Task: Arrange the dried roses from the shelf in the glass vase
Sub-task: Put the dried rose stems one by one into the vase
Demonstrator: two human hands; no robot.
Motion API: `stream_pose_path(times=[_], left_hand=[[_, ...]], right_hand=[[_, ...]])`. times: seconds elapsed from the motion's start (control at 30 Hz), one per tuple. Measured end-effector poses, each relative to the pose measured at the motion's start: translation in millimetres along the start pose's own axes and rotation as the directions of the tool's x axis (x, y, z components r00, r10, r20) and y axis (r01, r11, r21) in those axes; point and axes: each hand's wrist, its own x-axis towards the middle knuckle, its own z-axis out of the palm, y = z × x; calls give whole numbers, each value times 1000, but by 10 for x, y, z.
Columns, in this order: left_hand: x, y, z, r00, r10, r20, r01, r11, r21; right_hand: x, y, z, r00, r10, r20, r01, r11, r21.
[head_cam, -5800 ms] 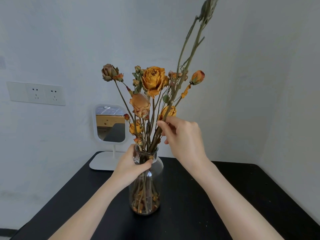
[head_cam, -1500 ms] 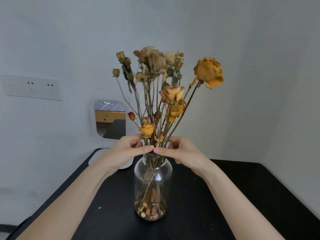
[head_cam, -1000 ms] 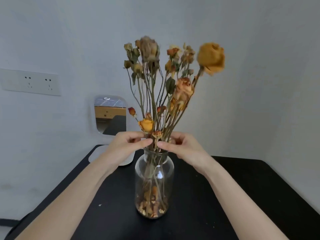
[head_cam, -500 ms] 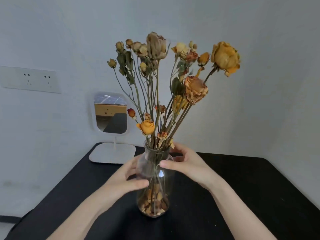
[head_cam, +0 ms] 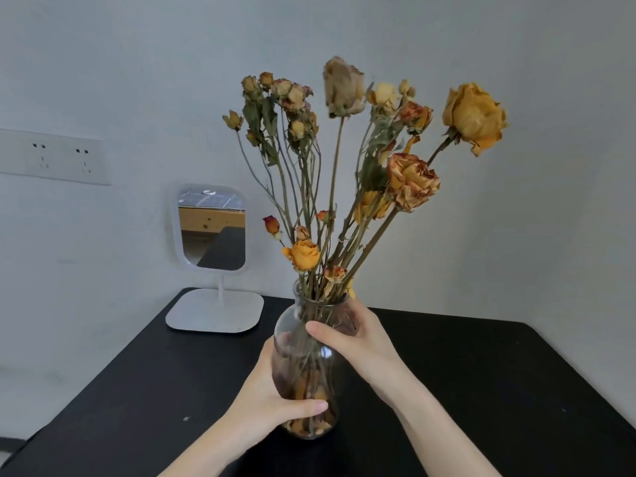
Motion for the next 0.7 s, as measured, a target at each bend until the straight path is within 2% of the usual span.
stream_pose_path(times=[0.33, 0.7], left_hand=[[957, 317, 315, 999, -27, -26, 28, 999, 33], [1532, -30, 648, 996, -90, -25, 91, 995, 32]], right_hand=[[663, -124, -675, 988, -54, -142, 47, 997, -54], [1083, 382, -1033, 987, 48, -152, -65, 992, -105]])
